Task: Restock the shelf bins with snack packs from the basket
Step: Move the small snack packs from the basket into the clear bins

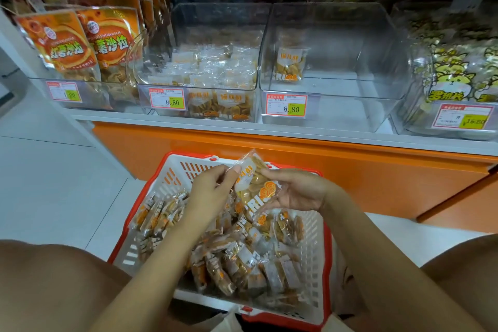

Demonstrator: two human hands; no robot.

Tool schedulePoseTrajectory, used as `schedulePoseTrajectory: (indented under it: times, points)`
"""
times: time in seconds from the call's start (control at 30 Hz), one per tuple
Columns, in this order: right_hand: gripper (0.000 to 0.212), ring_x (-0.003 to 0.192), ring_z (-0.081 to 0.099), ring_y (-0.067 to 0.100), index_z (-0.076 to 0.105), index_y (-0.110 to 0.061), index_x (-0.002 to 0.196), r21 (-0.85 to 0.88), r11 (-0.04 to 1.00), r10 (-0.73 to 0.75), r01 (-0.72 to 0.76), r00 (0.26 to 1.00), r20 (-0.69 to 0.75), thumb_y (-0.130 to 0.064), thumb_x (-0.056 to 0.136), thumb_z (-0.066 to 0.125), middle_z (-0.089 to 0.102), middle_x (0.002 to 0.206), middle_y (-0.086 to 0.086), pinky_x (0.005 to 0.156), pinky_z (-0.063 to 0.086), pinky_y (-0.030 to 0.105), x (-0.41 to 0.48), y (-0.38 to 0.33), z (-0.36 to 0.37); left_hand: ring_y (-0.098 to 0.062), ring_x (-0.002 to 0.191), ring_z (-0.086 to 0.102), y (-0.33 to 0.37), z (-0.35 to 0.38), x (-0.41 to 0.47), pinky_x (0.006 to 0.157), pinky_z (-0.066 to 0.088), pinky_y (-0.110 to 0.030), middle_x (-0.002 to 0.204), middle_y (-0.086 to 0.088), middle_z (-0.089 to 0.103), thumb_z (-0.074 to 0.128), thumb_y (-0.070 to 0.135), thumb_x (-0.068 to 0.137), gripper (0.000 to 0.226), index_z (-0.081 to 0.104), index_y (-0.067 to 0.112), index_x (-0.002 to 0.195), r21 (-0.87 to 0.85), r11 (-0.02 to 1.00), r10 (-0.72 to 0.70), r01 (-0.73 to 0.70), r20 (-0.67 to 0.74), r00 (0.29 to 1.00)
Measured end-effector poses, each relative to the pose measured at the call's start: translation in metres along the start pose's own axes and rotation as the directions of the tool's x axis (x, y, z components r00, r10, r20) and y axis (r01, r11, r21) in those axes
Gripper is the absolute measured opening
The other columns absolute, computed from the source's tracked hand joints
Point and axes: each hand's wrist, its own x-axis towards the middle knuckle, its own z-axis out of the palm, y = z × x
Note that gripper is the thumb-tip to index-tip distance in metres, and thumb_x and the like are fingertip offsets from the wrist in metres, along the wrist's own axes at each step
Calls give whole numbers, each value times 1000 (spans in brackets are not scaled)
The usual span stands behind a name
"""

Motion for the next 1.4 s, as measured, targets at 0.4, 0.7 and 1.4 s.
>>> schedulePoseTrajectory:
  times: [0.4, 0.7, 1.4]
  points:
    - [26, 67, 62, 8, 73, -13, 87, -865, 500, -130, -35, 985, -115, -37, 78, 73, 68, 76, -2, 65, 49, 17, -23, -100, 22, -7, 42, 46, 47, -24, 35, 46, 39, -18, 45, 3, 57, 58, 29, 93, 40, 64, 6, 60, -266, 962, 21, -56, -132, 991]
    - [33, 55, 44, 6, 68, -7, 74, -966, 255, -375, -41, 917, -137, -39, 72, 77, 55, 61, -3, 53, 36, 18, -45, -219, 29, -7, 63, 65, 118, -36, 90, 64, 53, -31, 67, 6, 70, 60, 38, 92, 33, 72, 12, 78, -246, 937, 175, -248, -281, 944]
    - [35, 84, 56, 19, 54, -10, 78, -728, 593, -556, -345, 479, -680, -32, 74, 80, 57, 94, 7, 74, 45, 30, 66, -224, -99, -8, 88, 66, 106, -7, 147, 82, 51, -18, 92, 1, 73, 67, 22, 88, 21, 71, 24, 108, 59, 978, 206, -202, -76, 976]
